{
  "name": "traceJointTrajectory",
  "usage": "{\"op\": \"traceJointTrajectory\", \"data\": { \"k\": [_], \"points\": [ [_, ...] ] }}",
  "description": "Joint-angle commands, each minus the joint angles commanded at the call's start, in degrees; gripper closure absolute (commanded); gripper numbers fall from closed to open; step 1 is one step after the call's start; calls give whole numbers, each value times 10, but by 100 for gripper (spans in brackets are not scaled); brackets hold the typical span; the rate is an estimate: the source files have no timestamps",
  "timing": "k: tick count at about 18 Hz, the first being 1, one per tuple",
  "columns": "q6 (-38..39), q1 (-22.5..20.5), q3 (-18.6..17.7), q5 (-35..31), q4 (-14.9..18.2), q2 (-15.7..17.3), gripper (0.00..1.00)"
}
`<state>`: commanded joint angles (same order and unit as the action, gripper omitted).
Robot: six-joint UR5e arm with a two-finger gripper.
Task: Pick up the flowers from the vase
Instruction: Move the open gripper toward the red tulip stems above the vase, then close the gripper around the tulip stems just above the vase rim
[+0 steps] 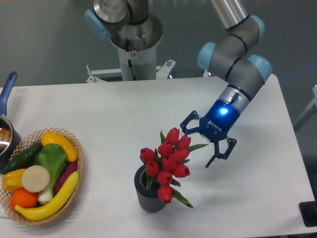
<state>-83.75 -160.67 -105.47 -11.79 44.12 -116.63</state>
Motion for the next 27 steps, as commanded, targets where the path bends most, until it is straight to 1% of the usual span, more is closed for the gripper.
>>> {"op": "traceJointTrajectory", "data": {
  "k": [3,6,11,18,21,24,25,26,27],
  "points": [
    [-34,9,-6,19,0,-10,0],
    [-50,22,-5,47,0,-19,0],
    [-52,33,-4,70,-2,-26,0],
    [-53,55,24,71,-3,-50,0],
    [-53,64,35,88,-3,-59,0],
    [-52,70,36,91,-3,-59,0],
    [-52,70,36,91,-3,-59,3],
    [-53,70,36,91,-3,-60,9],
    [-52,70,36,91,-3,-60,18]
  ]
}}
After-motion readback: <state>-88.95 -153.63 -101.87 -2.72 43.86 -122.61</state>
